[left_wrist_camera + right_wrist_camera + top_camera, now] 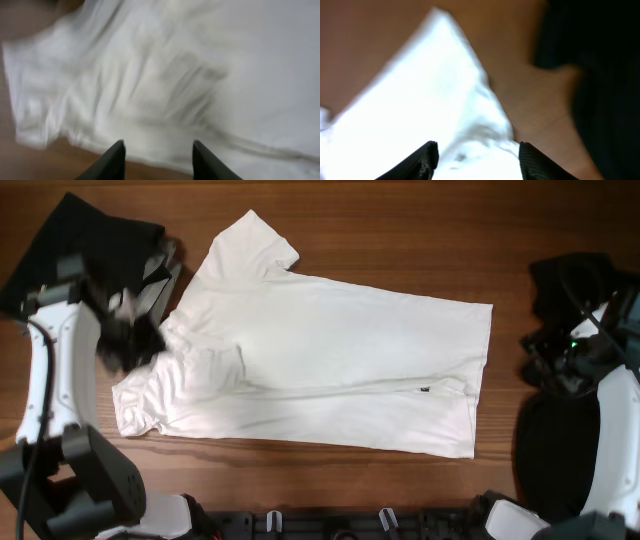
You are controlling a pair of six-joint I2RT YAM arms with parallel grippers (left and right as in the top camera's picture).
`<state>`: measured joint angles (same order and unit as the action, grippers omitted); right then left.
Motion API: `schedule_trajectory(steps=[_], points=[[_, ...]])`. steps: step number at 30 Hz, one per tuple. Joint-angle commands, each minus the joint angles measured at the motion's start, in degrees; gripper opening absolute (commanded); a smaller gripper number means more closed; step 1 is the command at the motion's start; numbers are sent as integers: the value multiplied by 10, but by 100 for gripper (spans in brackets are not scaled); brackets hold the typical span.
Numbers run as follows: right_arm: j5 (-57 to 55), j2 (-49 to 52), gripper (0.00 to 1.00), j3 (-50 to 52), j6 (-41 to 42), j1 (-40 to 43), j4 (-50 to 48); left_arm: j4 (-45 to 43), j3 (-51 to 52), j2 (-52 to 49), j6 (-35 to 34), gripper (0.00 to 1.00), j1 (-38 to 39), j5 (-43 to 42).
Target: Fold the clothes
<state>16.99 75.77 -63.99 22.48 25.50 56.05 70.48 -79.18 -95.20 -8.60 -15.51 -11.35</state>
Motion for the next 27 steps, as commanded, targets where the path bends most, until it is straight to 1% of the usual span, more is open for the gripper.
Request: schedule_trajectory(steps=[1, 2, 3, 5, 7, 11, 12, 13, 16, 19, 23, 25, 26, 27], points=[[101, -24, 60, -14, -44, 1, -23, -118, -56, 16, 75, 56, 94, -71], [101, -24, 61, -14, -44, 1, -24, -175, -56, 11, 89, 60, 122, -68], [101, -22, 61, -14, -45, 1, -24, -215, -56, 2, 89, 61, 142, -54], [100, -21, 61, -14, -45, 1, -20, -297, -56, -38, 89, 63, 181, -30], [100, -21, 62, -13, -46, 1, -18, -356, -57, -89, 89, 63, 199, -28], [100, -21, 63, -13, -59, 1, -8, -472, -71, -200, 88, 64, 202, -27], [98, -21, 63, -13, -61, 1, -7, -496, -79, -226, 88, 70, 201, -27], [98, -21, 63, -12, -60, 1, -7, -524, -88, -253, 89, 72, 201, -27], [98, -21, 63, -12, -60, 1, -7, -600, -94, -307, 91, 74, 201, -25], [98, -21, 63, -12, -60, 1, 0, -654, -94, -350, 93, 80, 201, -20], [98, -21, 63, -12, -60, 1, 4, -673, -94, -389, 100, 79, 202, -9], [98, -21, 63, -12, -60, 1, 4, -671, -94, -402, 99, 72, 202, -5], [97, -21, 63, -12, -60, 1, 3, -668, -94, -406, 99, 67, 202, -5], [95, -21, 63, -12, -59, 1, 2, -664, -94, -408, 99, 60, 202, -5]])
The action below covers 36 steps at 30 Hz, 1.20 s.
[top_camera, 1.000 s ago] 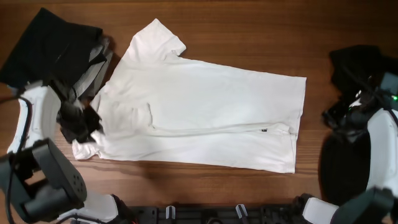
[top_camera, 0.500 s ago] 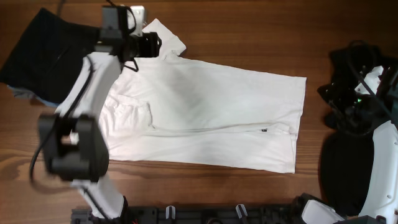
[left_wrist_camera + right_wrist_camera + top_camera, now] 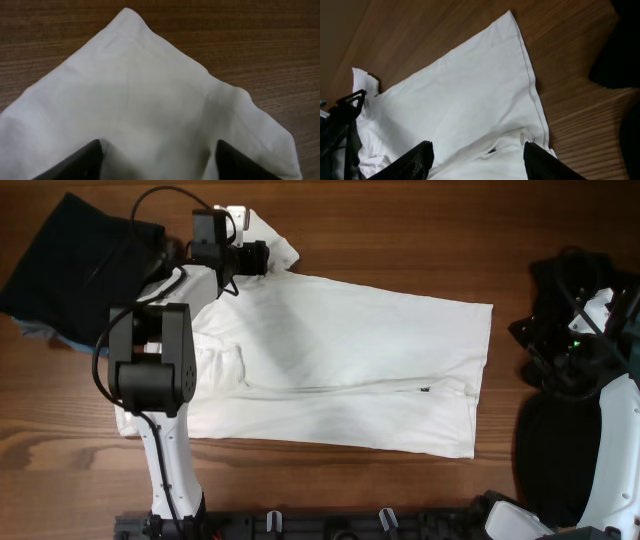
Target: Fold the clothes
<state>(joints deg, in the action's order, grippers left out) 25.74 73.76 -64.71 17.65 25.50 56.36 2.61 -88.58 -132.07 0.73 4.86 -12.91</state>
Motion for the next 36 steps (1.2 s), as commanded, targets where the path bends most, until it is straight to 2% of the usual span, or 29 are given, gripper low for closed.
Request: schedule_trajectory(steps=[1, 5, 8, 15, 16, 18, 20, 29, 36], points=[[4, -1, 63, -4, -11, 1, -4, 21, 0, -40, 6, 49, -2, 10], [-23, 2, 63, -4, -11, -2, -20, 42, 0, -40, 6, 18, 1, 9], [-25, 13, 63, -4, -11, -8, -22, 66, 0, -40, 6, 4, 13, 10], [-26, 48, 63, -4, -12, -9, -17, 111, 0, 2, 3, 4, 14, 17], [-26, 51, 63, -4, -12, -10, -17, 112, 0, 15, 3, 15, 10, 26], [-26, 55, 63, -4, -11, -9, -17, 103, 0, 42, 3, 52, -2, 43], [-26, 56, 63, -4, -11, -10, -17, 77, 0, 56, 3, 68, -18, 47], [-26, 56, 63, -4, -12, -10, -16, 4, 0, 14, 4, 73, -50, 46], [-26, 56, 62, -4, -11, -10, -12, 1, 0, -18, 8, 73, -47, 34]])
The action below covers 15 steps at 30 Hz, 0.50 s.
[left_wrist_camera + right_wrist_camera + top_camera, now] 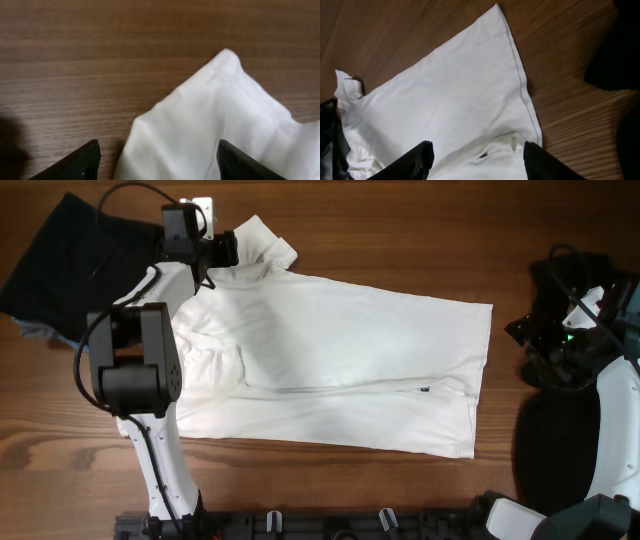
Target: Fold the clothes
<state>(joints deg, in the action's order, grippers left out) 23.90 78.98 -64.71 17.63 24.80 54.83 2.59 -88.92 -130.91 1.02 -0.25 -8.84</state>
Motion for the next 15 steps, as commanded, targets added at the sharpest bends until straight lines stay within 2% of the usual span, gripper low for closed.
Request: schedule_trajectory(steps=[1, 4, 5, 9, 11, 15], points=[[-8, 4, 62, -4, -11, -3, 4, 3, 4, -33, 5, 73, 4, -7], [-8, 4, 62, -4, -12, -3, 14, 3, 4, -35, 5, 74, 0, -5], [-8, 4, 62, -4, -12, -2, 16, -1, 4, -35, 5, 70, 0, -6], [-8, 4, 62, -4, -12, -3, 19, 18, 4, -35, 5, 21, 1, -50], [-8, 4, 62, -4, -12, -3, 20, 27, 4, -33, 5, 4, 1, -91], [-8, 4, 62, -4, -47, -3, 9, 33, 4, -17, 0, 4, 1, -113]])
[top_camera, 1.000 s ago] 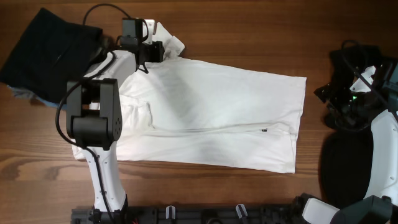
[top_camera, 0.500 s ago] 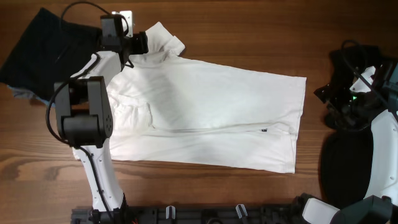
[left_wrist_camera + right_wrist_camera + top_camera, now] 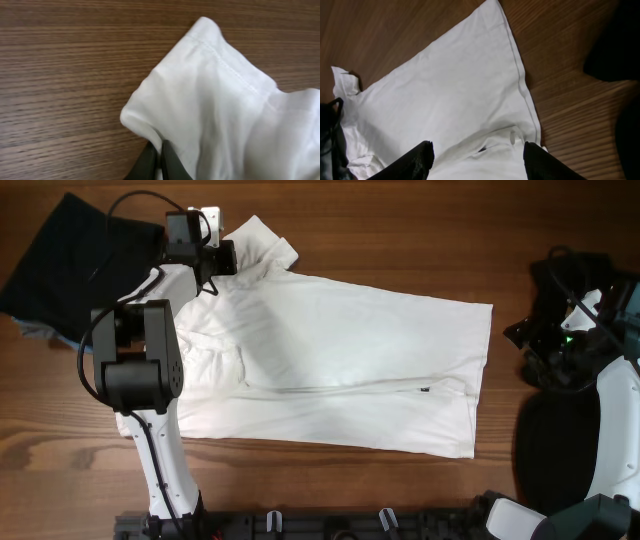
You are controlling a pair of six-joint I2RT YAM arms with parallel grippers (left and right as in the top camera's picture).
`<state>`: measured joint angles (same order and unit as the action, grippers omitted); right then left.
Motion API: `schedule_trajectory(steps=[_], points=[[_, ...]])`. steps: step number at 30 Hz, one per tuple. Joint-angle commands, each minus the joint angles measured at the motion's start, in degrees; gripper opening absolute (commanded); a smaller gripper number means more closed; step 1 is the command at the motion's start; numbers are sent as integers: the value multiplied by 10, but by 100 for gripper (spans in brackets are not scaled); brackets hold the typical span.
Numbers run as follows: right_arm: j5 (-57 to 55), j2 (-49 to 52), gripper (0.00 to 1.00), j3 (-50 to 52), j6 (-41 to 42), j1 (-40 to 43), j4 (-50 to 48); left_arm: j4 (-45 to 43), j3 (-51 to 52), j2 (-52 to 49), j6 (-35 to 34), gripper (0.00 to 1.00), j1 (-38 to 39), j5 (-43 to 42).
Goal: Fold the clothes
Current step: 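Grasp the shirt's top corners with both grippers and smooth outward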
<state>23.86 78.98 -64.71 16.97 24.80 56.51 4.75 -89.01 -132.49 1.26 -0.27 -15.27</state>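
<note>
A white T-shirt (image 3: 330, 360) lies flat across the table, sleeves at the left and hem at the right. My left gripper (image 3: 222, 257) is at the upper sleeve (image 3: 215, 95), and its fingers (image 3: 150, 162) are shut on that sleeve's folded edge, pressed together on the cloth. My right gripper (image 3: 532, 345) hangs at the right, off the hem's upper corner (image 3: 495, 5). It is open (image 3: 479, 162) and holds nothing, well above the shirt.
A black garment (image 3: 70, 255) lies at the far left, close to the left arm. More dark cloth (image 3: 575, 275) sits at the right edge under the right arm. Bare wooden table (image 3: 400, 220) runs along the back and front of the shirt.
My left gripper was wide open over the sleeve's edge; now it is shut on that edge. The right gripper has hardly moved.
My left gripper was open over the shirt's lower left part. Then it stood open at the upper sleeve, later at that sleeve's outer edge, and now grips it. My right gripper stayed open beside the hem throughout.
</note>
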Motion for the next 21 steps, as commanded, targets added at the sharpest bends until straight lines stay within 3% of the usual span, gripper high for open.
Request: schedule_trajectory(steps=[1, 9, 12, 16, 21], points=[[-7, 4, 62, -4, -50, -3, -11, 14, 5, 6, -2, 4, 0, -49], [27, 32, 62, -4, -140, -50, -89, 84, 5, 102, -1, 4, -12, -2], [12, 79, 62, -4, -132, -74, -151, 146, 5, 143, -1, 4, -19, 39], [-56, 143, 62, -4, -90, -76, -215, 231, 5, 179, -2, 4, -25, 40], [-64, 219, 63, -4, -94, -76, -299, 332, 5, 183, -2, 5, -17, 40]])
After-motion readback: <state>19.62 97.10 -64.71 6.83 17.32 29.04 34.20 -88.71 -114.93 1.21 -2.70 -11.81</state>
